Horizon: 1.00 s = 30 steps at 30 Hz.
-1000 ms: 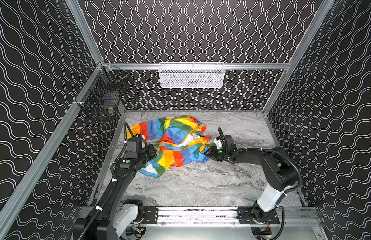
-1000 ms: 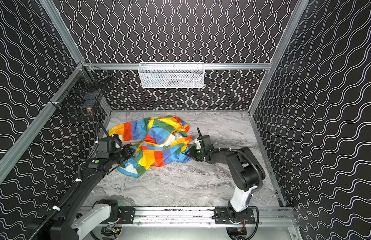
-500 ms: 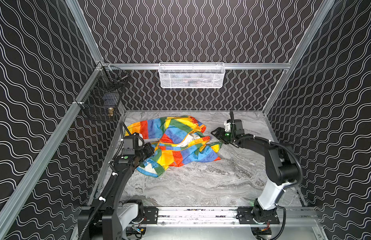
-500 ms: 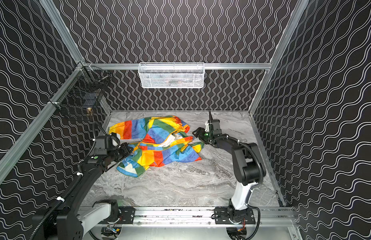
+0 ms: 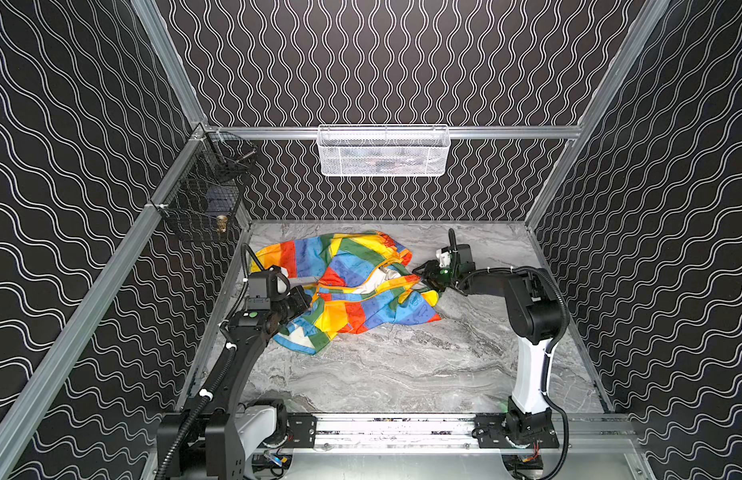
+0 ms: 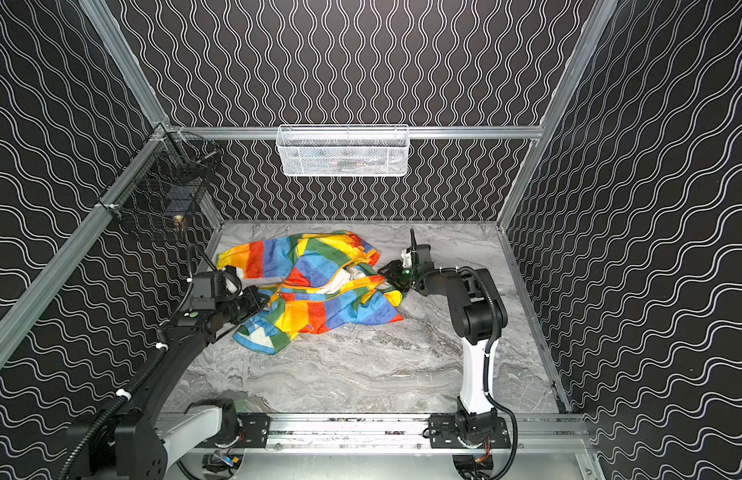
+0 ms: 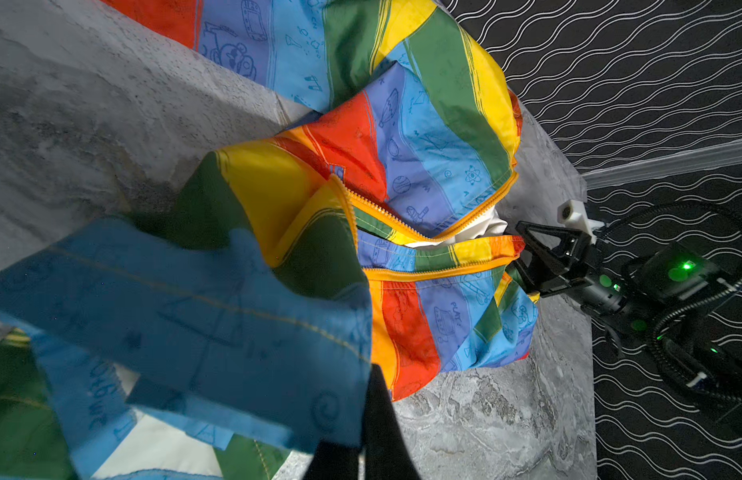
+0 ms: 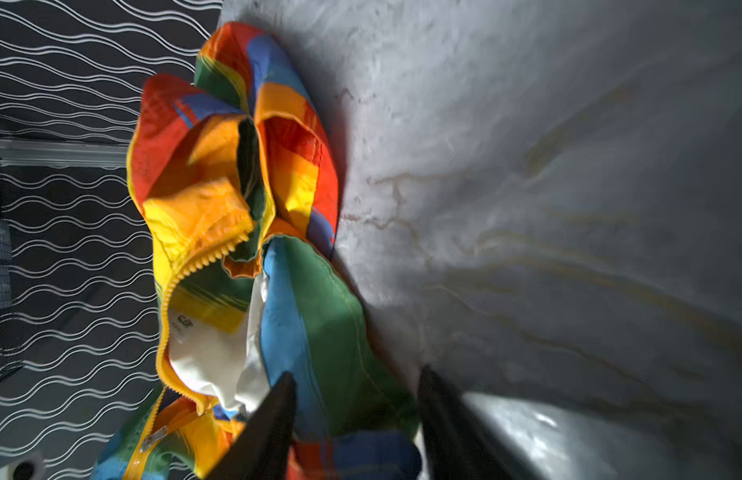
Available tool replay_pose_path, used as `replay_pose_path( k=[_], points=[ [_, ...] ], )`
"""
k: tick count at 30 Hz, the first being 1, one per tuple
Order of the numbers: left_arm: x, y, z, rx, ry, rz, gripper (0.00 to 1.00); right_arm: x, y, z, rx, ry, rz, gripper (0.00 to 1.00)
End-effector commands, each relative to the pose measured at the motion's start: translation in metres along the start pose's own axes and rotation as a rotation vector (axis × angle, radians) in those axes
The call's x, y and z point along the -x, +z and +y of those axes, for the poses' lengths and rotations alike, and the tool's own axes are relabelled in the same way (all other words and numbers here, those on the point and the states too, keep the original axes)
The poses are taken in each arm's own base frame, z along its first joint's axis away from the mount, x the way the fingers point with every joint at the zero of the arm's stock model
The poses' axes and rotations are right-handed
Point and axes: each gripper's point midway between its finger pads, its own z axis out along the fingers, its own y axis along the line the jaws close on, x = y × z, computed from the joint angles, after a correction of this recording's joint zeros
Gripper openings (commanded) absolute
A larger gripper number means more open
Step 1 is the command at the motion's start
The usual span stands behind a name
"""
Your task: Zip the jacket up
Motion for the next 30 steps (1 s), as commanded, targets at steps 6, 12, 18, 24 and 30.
replay_pose_path(
  k=[6,12,18,24,30],
  points=[
    [0.005,-0.002,-0.016,-0.068,0.064,0.004,0.00,0.004,-0.032,0.027,0.064,0.000,-0.032,0.00],
    [0.004,0.001,-0.032,-0.153,0.098,0.042,0.00,0.012,-0.086,0.015,0.044,0.037,-0.087,0.00],
    [-0.002,0.003,-0.050,-0.274,0.108,0.093,0.00,0.020,-0.153,-0.030,-0.091,0.066,-0.171,0.00],
    [-0.016,0.006,-0.067,-0.341,0.137,0.155,0.00,0.039,-0.215,-0.052,-0.263,0.045,-0.302,0.00],
    [-0.039,0.003,-0.063,-0.356,0.103,0.217,0.00,0.054,-0.196,-0.056,-0.253,0.045,-0.248,0.00]
  ],
)
